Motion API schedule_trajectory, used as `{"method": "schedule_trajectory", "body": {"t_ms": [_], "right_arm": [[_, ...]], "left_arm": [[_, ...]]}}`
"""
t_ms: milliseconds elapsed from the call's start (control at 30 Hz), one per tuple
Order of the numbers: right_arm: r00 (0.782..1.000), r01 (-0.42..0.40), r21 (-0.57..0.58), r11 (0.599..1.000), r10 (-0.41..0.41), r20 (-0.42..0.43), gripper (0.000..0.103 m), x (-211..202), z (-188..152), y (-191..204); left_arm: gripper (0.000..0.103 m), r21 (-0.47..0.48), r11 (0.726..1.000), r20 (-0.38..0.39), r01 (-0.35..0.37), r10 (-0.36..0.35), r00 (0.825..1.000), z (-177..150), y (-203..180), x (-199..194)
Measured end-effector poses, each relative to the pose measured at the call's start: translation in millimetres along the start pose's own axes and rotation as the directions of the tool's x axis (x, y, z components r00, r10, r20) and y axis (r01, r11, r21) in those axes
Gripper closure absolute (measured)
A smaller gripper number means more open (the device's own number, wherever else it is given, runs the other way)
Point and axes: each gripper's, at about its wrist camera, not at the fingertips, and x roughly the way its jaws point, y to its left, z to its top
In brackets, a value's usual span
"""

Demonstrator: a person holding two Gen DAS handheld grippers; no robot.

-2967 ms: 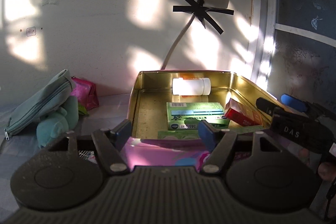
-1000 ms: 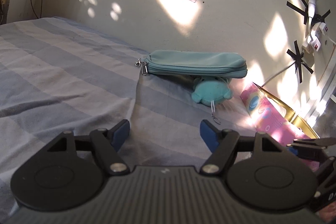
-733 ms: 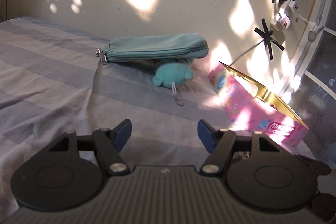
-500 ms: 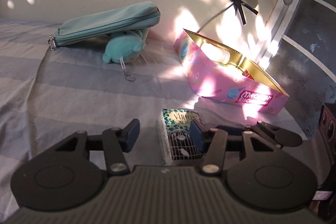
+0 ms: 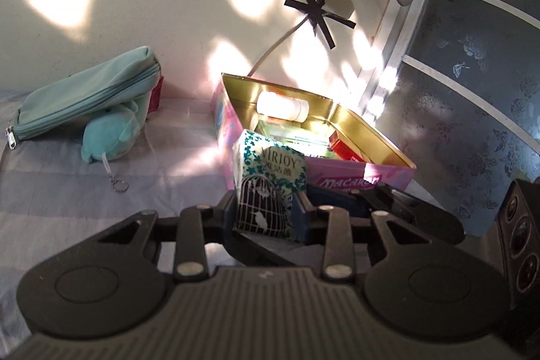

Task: Organize objects
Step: 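Place the tissue pack into the pink tin and release it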

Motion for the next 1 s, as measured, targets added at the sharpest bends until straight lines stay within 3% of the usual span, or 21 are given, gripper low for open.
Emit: {"method": "schedule_trajectory", "body": {"t_ms": [200,367,533,700,1000], "right_arm": [[0.991,0.108,0.037,0.993,-0.11,0.074,0.034,16.9,18.2,-59.8],[0.988,0.145,0.082,0.986,-0.148,0.039,0.033,46.6,23.7,-107.0],[0.985,0.173,0.123,0.977,-0.173,-0.008,0.031,70.3,16.2,-132.1],[0.976,0.216,0.103,0.971,-0.215,-0.025,0.017,82.1,5.3,-133.3],[0.968,0.238,0.13,0.963,-0.246,0.053,0.012,63.2,4.0,-115.9]], "left_arm": [[0.065,0.103,0.995,0.062,0.009,-0.015,0.998,40.7,-21.5,56.3],[0.065,0.096,0.995,0.027,0.01,-0.012,1.0,61.7,-21.2,104.9],[0.065,0.128,0.992,0.0,-0.018,0.018,1.0,62.1,-23.5,137.8],[0.062,0.149,0.988,-0.009,-0.044,0.046,0.999,50.9,-28.0,147.1],[0.055,0.166,0.976,0.099,-0.141,0.126,0.987,41.6,-33.6,96.4]]}}
